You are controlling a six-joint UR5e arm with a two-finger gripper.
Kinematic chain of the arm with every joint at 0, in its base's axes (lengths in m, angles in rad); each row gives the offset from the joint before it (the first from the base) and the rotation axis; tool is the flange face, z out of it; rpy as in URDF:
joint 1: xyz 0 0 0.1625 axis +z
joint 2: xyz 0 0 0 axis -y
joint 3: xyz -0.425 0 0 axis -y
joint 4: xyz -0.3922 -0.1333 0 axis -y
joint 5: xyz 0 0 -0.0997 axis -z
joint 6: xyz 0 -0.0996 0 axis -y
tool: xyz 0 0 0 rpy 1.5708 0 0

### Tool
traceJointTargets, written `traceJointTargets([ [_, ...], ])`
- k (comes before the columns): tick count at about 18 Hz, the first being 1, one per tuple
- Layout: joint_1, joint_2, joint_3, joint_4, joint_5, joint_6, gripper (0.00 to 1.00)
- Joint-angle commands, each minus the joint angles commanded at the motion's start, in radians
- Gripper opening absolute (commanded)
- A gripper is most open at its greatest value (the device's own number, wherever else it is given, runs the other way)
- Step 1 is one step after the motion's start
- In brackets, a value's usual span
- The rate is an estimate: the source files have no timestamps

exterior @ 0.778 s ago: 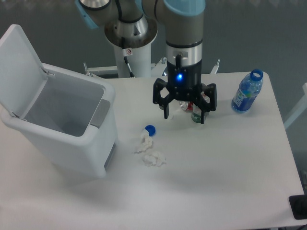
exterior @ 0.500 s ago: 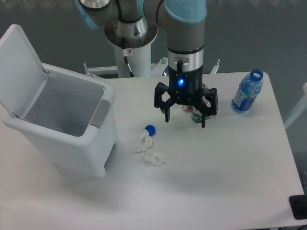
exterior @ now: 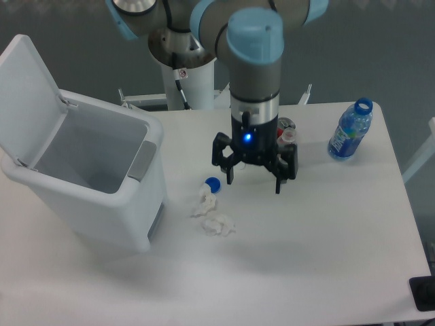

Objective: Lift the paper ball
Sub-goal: 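Move the gripper from the bottles toward the crumpled white paper, then lower the open gripper over the crumpled white paper ball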

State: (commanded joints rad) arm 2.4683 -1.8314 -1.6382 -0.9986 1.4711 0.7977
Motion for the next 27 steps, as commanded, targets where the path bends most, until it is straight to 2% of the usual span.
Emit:
traceJointTargets([
  [3,-0.011,-0.048,-0.005,-0.003,0.0,0.002,1.0],
  [7,-0.028,-0.11,-0.043,-0.003,0.038,0.0,1.0],
  [13,-0.028,-0.143,-0.074,-0.003,0.048,-0.009,1.0],
  [17,-0.029,-0.143,-0.117,-0.006,0.097,0.002,1.0],
  [25,-0.054,-0.114,-0.164,-0.02,0.101,-0.009,1.0],
  [27,-0.061,-0.114,-0.164,-0.038,0.101,-0.027,1.0],
])
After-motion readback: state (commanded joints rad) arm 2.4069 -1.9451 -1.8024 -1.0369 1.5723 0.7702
